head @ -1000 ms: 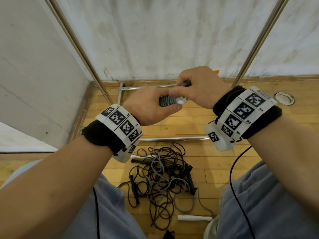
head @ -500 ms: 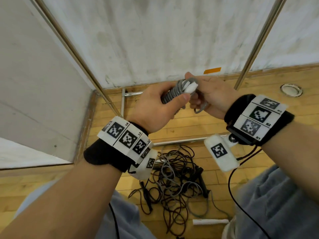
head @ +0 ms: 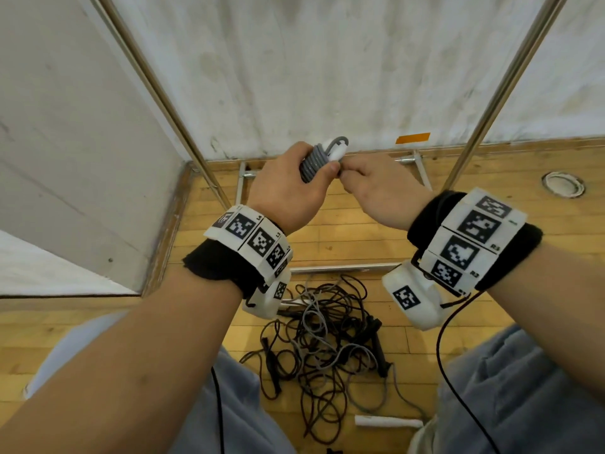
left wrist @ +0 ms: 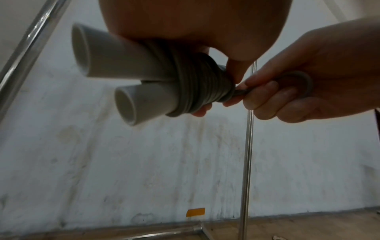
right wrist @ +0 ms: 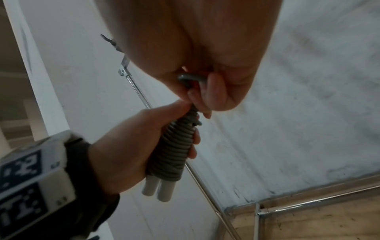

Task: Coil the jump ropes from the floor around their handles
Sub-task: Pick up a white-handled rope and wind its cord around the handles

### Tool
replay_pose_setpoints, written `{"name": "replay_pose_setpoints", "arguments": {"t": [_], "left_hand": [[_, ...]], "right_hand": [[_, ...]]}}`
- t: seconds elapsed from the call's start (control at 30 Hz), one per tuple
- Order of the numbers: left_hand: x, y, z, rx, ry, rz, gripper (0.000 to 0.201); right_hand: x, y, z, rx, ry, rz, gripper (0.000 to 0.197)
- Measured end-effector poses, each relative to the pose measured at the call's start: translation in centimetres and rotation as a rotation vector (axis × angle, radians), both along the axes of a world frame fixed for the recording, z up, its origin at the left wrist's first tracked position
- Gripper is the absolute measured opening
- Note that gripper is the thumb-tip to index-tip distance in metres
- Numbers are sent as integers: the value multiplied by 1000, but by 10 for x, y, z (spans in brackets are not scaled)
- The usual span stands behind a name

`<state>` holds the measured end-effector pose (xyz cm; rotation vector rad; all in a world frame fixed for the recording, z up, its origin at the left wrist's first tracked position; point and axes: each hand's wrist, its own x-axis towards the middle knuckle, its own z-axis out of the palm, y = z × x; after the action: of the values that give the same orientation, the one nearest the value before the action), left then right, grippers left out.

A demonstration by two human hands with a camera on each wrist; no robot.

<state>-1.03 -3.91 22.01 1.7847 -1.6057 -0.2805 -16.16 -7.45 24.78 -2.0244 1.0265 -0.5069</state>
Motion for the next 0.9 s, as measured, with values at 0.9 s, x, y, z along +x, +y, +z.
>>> {"name": "replay_pose_setpoints", "arguments": {"t": [0.9], "left_hand": [[-19, 21, 26, 27, 328, -119, 22]], "right_hand": [[-11, 8, 15, -69, -45, -79, 22]]}}
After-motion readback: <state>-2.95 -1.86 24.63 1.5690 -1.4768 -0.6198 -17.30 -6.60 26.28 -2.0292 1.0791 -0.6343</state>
